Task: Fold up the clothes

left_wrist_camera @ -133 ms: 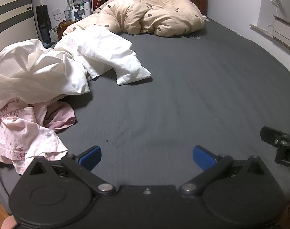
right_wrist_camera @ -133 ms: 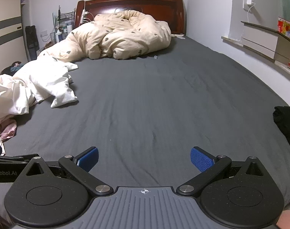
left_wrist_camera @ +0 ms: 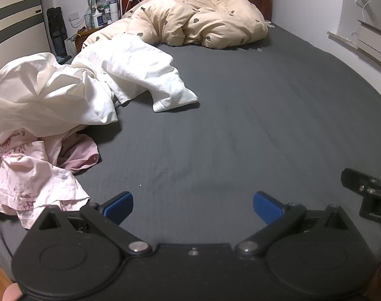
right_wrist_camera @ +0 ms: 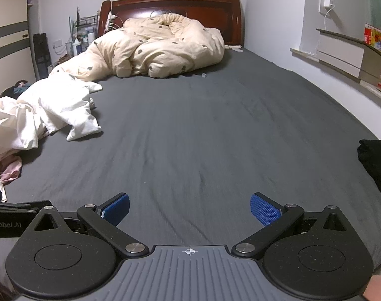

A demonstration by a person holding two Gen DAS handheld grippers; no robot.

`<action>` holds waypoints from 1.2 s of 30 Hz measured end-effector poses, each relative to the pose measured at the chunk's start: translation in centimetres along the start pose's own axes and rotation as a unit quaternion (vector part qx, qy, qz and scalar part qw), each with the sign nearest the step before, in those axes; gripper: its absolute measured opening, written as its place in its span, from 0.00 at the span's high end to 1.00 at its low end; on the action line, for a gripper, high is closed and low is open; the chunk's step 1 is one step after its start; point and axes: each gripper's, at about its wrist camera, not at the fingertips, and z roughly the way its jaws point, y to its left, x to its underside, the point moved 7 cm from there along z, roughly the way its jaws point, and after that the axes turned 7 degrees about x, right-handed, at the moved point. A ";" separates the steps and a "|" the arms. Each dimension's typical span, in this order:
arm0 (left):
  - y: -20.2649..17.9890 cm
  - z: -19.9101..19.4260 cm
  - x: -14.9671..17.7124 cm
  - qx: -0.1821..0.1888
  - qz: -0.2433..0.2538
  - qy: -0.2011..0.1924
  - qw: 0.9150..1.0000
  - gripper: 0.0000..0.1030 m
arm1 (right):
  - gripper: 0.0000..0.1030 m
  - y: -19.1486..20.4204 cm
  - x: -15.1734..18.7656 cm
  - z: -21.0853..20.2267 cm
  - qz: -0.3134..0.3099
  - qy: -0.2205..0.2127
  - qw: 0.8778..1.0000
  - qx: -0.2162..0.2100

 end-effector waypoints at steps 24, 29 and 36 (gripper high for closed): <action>-0.8 -1.4 -0.9 -0.009 0.007 -0.001 1.000 0.00 | 0.00 -0.2 0.1 -0.9 0.005 -0.004 1.000 -0.002; -0.9 -1.6 -0.9 -0.007 0.007 -0.004 1.000 0.00 | 0.00 -0.1 0.2 -1.2 0.003 -0.004 1.000 -0.003; -0.9 -1.7 -0.9 -0.005 0.008 -0.005 1.000 0.00 | 0.00 -0.2 0.5 -1.2 0.003 -0.002 1.000 -0.001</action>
